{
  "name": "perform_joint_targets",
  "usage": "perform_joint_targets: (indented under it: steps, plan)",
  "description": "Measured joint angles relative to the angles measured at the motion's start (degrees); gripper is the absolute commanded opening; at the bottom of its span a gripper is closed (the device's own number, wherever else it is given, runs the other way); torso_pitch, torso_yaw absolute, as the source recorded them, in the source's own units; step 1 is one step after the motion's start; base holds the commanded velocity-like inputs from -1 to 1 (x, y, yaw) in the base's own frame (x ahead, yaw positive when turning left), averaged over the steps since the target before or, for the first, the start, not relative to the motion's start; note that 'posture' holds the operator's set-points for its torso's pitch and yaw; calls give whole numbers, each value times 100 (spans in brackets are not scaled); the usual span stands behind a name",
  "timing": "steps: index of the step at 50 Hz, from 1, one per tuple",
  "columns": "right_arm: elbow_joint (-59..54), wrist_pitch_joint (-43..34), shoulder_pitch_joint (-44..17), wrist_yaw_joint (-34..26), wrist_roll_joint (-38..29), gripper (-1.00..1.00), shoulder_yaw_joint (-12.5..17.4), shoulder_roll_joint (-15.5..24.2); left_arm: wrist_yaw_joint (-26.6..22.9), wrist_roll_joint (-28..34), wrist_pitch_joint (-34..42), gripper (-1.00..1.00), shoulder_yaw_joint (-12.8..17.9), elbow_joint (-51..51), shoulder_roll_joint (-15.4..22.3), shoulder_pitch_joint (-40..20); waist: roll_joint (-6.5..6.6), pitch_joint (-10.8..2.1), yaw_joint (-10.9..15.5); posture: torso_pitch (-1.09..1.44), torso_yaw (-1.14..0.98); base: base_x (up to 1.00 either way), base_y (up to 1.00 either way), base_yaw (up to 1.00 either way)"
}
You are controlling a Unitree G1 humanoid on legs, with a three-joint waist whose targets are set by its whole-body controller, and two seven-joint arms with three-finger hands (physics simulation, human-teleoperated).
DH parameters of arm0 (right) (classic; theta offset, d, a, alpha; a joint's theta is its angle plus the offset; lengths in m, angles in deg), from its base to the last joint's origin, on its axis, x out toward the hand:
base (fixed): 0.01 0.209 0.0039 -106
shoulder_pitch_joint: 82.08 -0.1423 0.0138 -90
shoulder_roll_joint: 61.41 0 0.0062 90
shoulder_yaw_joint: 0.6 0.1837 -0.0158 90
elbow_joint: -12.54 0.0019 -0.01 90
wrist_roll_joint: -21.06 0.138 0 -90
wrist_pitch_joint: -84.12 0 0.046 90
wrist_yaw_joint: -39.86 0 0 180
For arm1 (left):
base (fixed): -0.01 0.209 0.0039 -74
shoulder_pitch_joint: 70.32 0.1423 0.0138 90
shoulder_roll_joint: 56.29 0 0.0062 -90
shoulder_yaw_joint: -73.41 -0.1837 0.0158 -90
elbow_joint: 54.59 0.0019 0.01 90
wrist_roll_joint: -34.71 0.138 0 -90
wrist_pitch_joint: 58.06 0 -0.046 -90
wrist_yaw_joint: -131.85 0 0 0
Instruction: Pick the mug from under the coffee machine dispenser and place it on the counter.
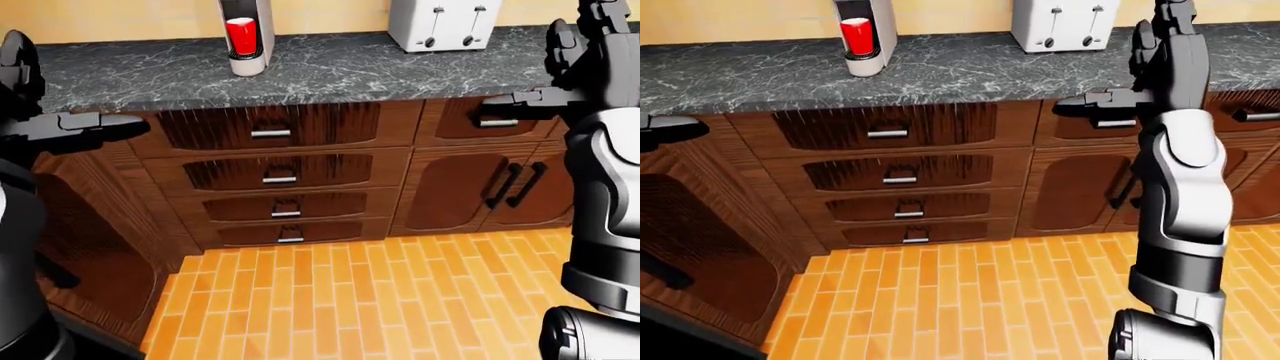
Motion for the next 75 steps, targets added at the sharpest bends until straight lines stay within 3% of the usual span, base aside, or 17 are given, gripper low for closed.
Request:
perform_joint_targets:
  steps: [4,11,18,22,24,27,32,36,37,39,43,50,56,60,63,68,75]
  plan:
    - [89,51,-12,3,-14,100,39,13,-19,48,-75,100,25,-48,-17,-10,9,-8,-15,0,0,13,0,0]
    - [41,-12,30,15,-46,100,85,15,-41,24,-51,100,-20,-57,-35,-15,218,43,-40,0,0,13,0,0]
    - [59,-58,-21,-47,-14,100,-82,-46,20,65,-3,100,89,58,-5,15,36,4,91,0,0,13,0,0]
    - [35,-46,-54,-42,-22,100,-21,2,16,58,-43,100,70,1,27,-53,-231,10,93,0,0,13,0,0]
    - [4,-45,-14,-14,-39,100,65,26,-4,36,-64,100,-9,-31,-29,-25,-152,53,4,0,0,13,0,0]
    - [-47,-96,23,34,-70,100,117,36,-47,-15,-26,100,-85,-6,-20,-35,-212,30,-65,0,0,14,0,0]
    - [67,-72,-36,22,-63,100,64,38,-20,-8,-26,100,7,-9,0,-41,-1,65,-32,0,0,14,6,0]
    - [47,-73,-41,10,-67,100,56,38,-19,1,-75,100,14,-40,10,-33,367,18,-83,0,0,14,7,0]
    - [53,-69,-39,9,-71,100,46,4,-19,8,-88,100,28,-27,21,-25,386,-5,-62,0,0,14,8,0]
    - [44,-86,25,-13,-64,100,-43,-57,-6,33,-83,100,67,27,-18,43,326,72,9,0,0,15,7,0]
    - [-11,-178,42,-57,-54,100,-94,-63,9,58,0,100,47,103,-11,40,217,49,26,0,0,15,7,0]
    - [153,-90,-59,-24,-66,100,15,3,-1,47,-71,100,84,-8,38,-23,-341,-5,57,0,0,16,10,0]
    - [-29,-137,42,9,-107,100,82,7,-58,-13,2,100,-63,34,-32,29,-236,4,-61,0,0,18,10,0]
    - [28,-109,-8,-5,-99,100,76,29,-41,1,-33,100,14,-43,-4,-7,75,75,-78,0,0,21,9,0]
    - [30,-94,-55,-6,-97,100,65,39,-40,3,-73,100,32,-73,22,-27,432,14,-106,0,0,22,9,0]
    - [-32,-120,14,-62,-66,100,-104,-65,3,46,-17,100,93,57,-4,59,318,43,36,0,0,22,9,0]
    - [65,-77,-73,-38,-82,100,-5,-1,-9,38,-51,100,101,-10,29,18,-212,42,96,0,0,23,9,0]
